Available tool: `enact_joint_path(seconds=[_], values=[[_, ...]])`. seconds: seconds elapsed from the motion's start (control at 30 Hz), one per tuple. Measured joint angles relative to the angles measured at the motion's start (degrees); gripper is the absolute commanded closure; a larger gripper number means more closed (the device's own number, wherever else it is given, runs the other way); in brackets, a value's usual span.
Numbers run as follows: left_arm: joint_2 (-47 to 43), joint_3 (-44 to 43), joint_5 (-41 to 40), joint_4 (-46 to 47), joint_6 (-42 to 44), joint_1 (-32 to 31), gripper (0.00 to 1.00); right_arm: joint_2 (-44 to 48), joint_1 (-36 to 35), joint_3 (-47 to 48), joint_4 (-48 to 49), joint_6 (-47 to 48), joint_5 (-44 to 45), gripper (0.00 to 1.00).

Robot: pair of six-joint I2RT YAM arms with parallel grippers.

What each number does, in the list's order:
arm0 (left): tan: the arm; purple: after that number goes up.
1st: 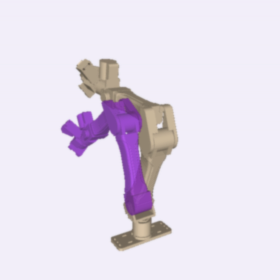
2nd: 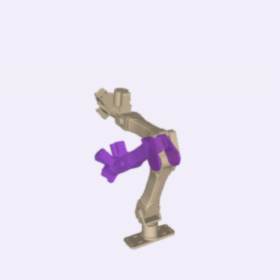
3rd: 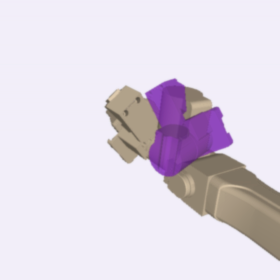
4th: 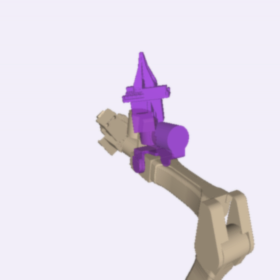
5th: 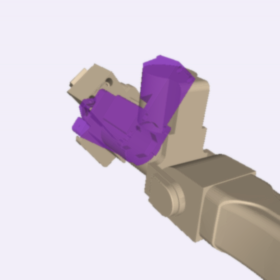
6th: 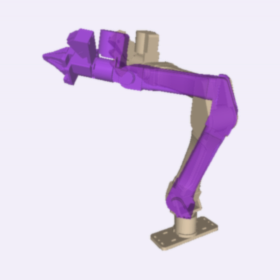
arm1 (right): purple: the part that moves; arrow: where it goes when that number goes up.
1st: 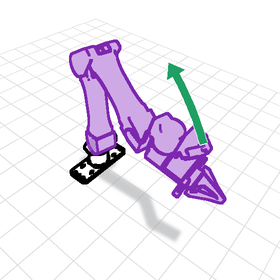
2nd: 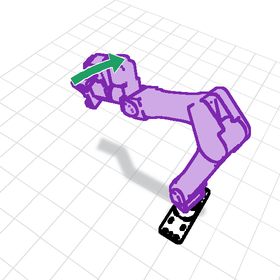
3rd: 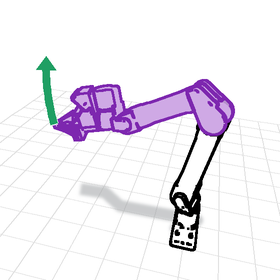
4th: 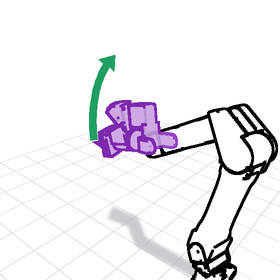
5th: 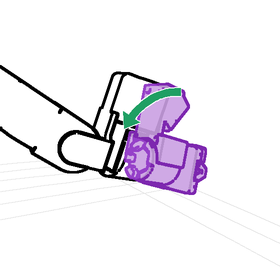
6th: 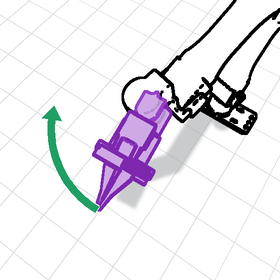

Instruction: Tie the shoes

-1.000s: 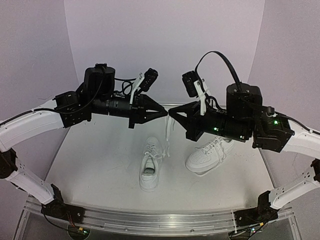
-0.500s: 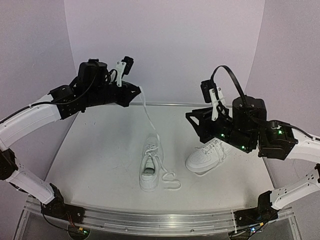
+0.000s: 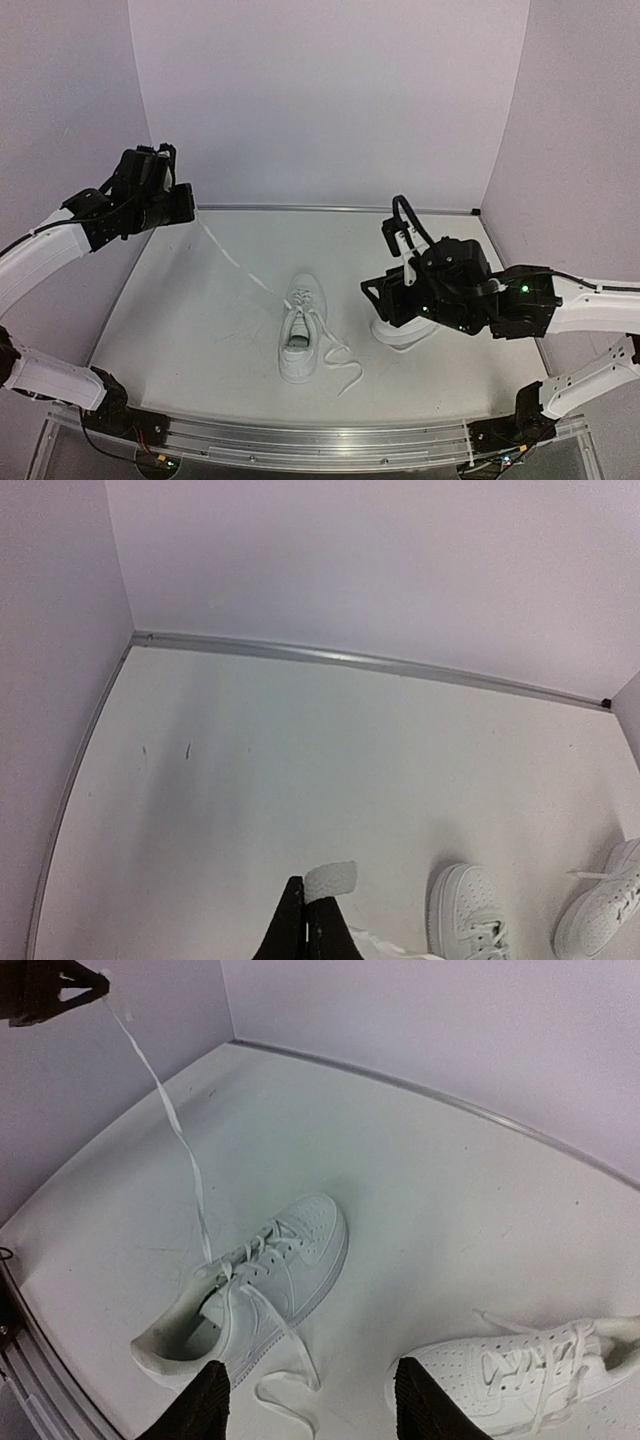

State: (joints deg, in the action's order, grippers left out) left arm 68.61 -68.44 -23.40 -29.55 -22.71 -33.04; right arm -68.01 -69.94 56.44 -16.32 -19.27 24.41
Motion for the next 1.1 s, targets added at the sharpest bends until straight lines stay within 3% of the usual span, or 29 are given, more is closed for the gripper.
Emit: enact_joint_path(seconds=[0.13,0.3,0.77,1.0,1.1], values=[[-3.3,6.1,-0.8,-3.0,-1.8,0.0,1.00,-3.5,0.2,-5.2,-1.1,-5.1,-5.9,0.48],[-5.1,7.5,-0.4,-3.9,-2.7,0.0,1.00,-8.6,0.3,-9.8,-1.1,-8.1,-11.9,0.45],[-5.3,8.3,8.3,-0.6,-1.4,0.0,1.00,-24.9,0.8,-10.6,3.0,-11.7,-15.1,0.45],[-5.3,8.3,10.0,0.2,-0.1,0.0,1.00,-27.9,2.5,-10.6,5.3,-12.4,-17.0,0.57],[-5.3,8.3,10.6,0.4,0.4,0.0,1.00,-28.7,2.9,-10.4,6.5,-12.3,-17.3,0.69]])
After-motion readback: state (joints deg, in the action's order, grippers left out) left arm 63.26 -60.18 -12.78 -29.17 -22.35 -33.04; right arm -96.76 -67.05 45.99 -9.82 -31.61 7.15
